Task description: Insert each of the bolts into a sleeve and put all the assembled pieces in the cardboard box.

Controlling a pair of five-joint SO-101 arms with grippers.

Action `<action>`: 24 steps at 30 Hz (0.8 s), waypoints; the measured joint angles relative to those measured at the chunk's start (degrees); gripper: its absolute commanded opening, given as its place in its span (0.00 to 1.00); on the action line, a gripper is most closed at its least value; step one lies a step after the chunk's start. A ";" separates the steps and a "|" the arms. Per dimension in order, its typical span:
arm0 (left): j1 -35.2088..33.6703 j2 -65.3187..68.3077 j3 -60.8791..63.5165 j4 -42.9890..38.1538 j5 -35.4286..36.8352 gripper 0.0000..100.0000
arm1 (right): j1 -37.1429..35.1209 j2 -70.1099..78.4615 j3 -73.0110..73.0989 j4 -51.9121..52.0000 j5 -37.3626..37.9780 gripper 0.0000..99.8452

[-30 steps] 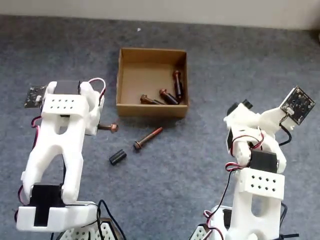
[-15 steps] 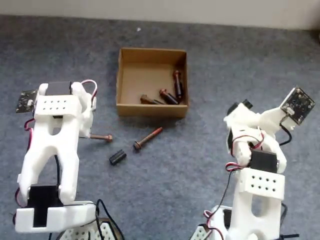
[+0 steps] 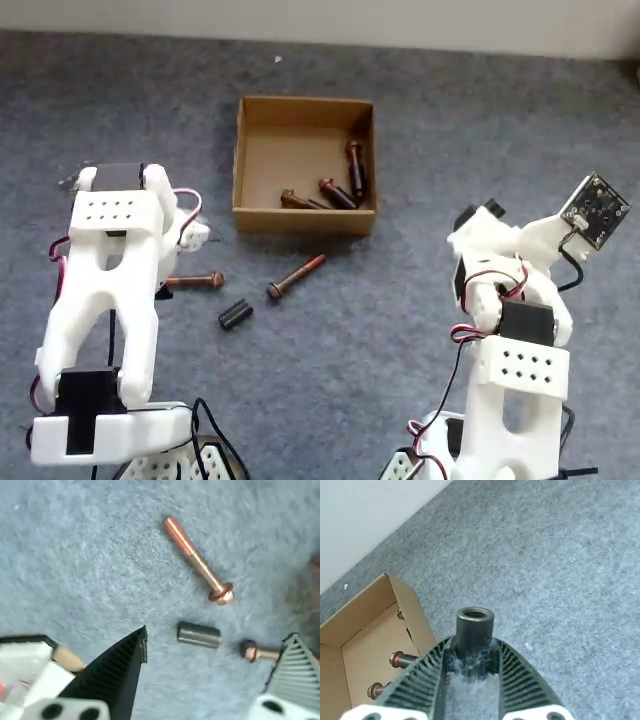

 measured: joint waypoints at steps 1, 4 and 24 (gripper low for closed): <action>0.00 0.00 0.00 0.18 -3.69 0.40 | 0.00 0.00 0.00 0.00 0.00 0.00; 0.00 0.00 0.00 0.53 -17.76 0.40 | 0.00 0.00 0.00 0.00 0.00 0.00; -4.57 0.00 0.18 -11.25 -98.02 0.40 | 0.00 0.00 0.00 0.00 0.00 0.00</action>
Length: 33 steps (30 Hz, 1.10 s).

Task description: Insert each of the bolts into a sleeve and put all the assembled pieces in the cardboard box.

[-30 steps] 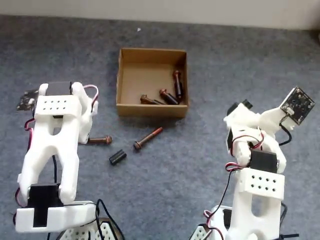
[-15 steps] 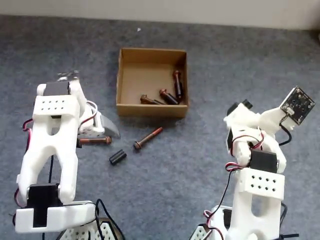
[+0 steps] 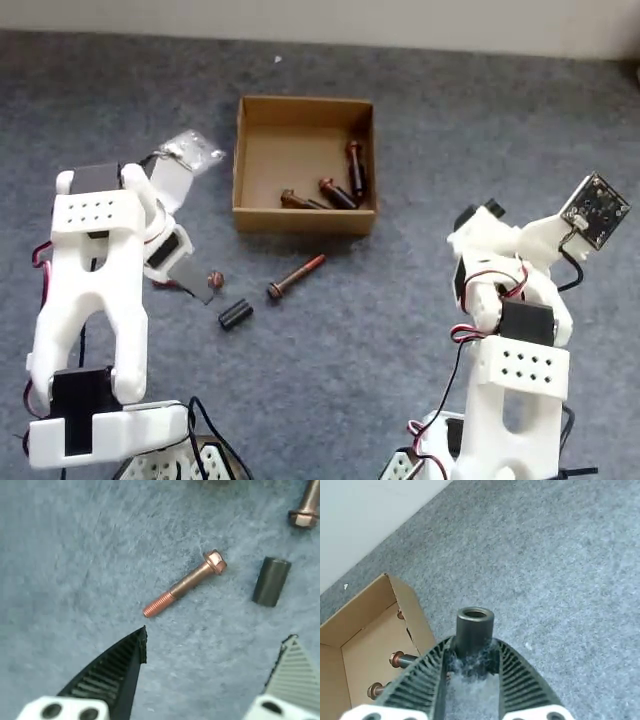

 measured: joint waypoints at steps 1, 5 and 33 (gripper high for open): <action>0.26 0.00 0.62 -0.44 -4.04 0.40 | 0.00 0.00 0.00 0.00 0.00 0.00; 2.29 0.00 3.16 -1.67 -14.24 0.40 | 0.00 0.00 0.00 0.00 0.00 0.00; 6.07 24.53 1.49 -17.32 -16.62 0.14 | 0.00 0.00 0.00 0.00 0.00 0.00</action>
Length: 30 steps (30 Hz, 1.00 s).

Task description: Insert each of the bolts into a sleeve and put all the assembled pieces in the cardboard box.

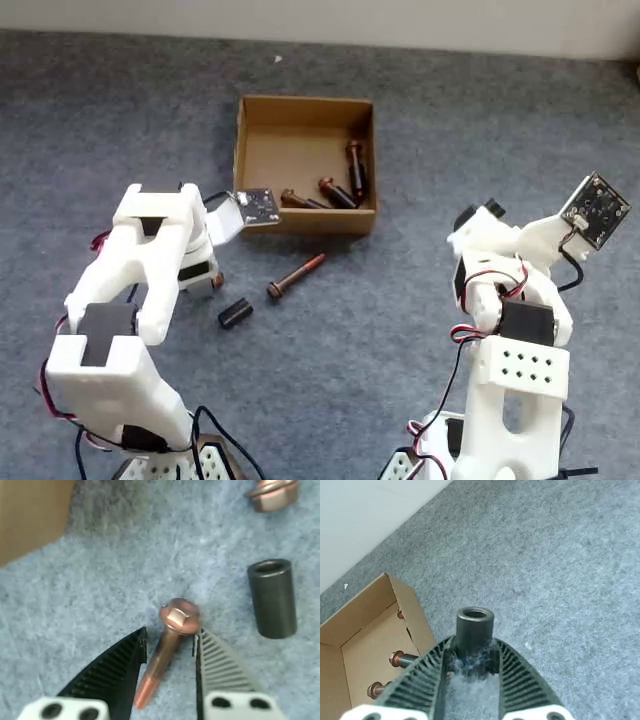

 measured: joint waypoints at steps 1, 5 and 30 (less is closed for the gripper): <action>0.00 -0.44 0.00 0.35 0.00 0.14 | 0.00 0.00 0.00 0.00 0.00 0.00; 0.09 -2.73 0.00 3.34 0.00 0.11 | 0.00 0.00 0.00 0.00 0.00 0.00; 5.63 -24.18 3.60 13.36 11.69 0.01 | 0.00 0.00 0.00 0.00 0.00 0.00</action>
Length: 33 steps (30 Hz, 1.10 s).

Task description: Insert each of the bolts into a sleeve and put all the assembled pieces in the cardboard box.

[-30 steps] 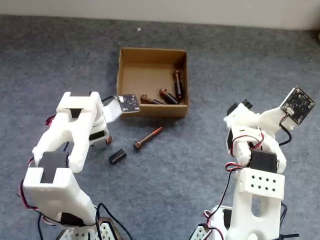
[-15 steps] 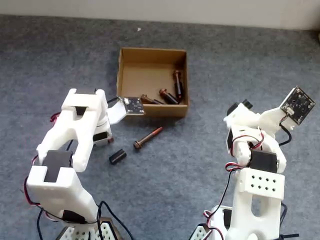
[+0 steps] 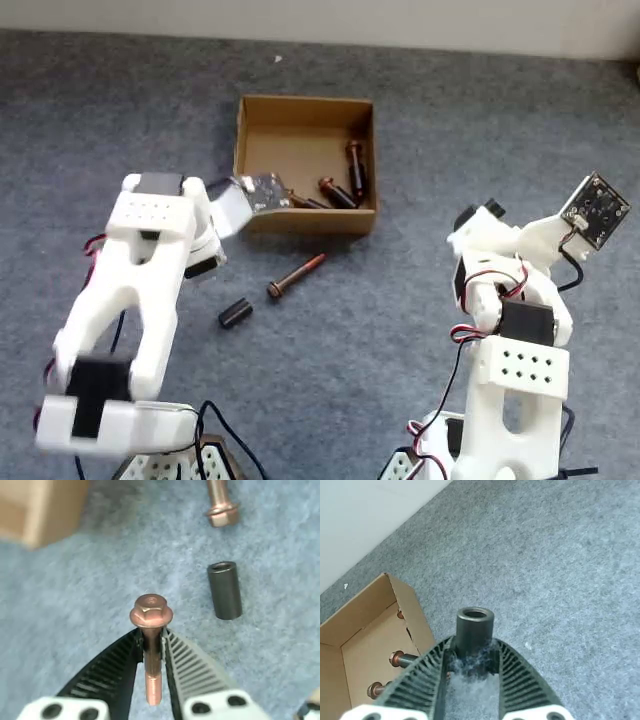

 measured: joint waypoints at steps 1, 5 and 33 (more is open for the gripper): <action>0.44 -2.81 0.53 0.09 2.11 0.01 | 0.00 0.00 0.00 0.00 0.00 0.00; 3.43 -13.63 2.90 0.18 10.73 0.01 | -1.14 0.00 0.00 0.00 0.00 0.00; 14.77 -64.62 37.80 -31.30 61.80 0.01 | -21.10 -19.69 13.36 0.00 10.02 0.00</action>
